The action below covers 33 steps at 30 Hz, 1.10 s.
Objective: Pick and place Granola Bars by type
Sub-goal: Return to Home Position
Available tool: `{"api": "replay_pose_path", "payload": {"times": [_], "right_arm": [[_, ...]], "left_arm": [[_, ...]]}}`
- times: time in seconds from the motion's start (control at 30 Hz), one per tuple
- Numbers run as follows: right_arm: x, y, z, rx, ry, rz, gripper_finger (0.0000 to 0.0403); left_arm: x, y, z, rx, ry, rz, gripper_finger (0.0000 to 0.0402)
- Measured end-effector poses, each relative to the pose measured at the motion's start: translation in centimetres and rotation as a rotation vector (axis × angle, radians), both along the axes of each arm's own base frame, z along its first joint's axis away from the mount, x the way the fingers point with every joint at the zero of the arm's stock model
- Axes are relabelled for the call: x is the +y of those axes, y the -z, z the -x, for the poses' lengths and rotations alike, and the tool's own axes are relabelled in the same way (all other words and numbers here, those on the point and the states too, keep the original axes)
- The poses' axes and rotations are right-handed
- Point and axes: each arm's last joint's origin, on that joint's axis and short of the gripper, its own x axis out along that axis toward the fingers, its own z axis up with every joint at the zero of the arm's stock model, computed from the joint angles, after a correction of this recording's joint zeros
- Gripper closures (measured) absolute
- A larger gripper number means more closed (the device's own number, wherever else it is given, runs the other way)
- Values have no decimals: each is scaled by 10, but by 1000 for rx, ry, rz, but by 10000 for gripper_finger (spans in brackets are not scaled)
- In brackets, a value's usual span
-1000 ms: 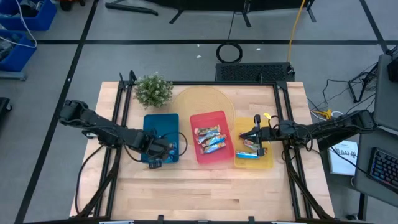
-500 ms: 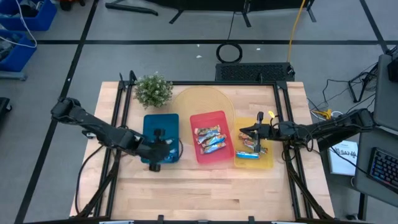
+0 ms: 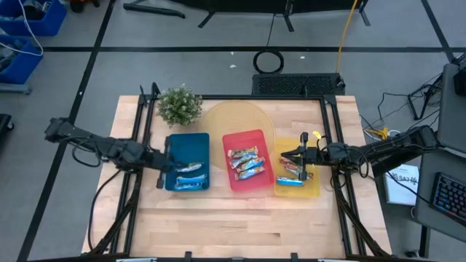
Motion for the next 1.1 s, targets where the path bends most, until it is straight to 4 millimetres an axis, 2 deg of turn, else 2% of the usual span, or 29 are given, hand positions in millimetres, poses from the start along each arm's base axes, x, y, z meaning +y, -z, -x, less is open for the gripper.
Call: {"api": "replay_pose_path", "payload": {"times": [0.13,0.27,0.33,0.8,1.1], "right_arm": [[-1,0,0,1,40,-4,403],[-4,2,1,22,131,-17,403],[-4,3,1,36,133,-17,403],[-3,2,12,68,119,-111,403],[-6,-1,14,65,139,-40,403]], "left_arm": [[15,26,7,-104,14,61,399],[26,50,8,-34,-49,98,399],[27,59,10,-17,-26,86,400],[27,67,27,-176,52,23,401],[30,63,33,-246,36,27,401]]}}
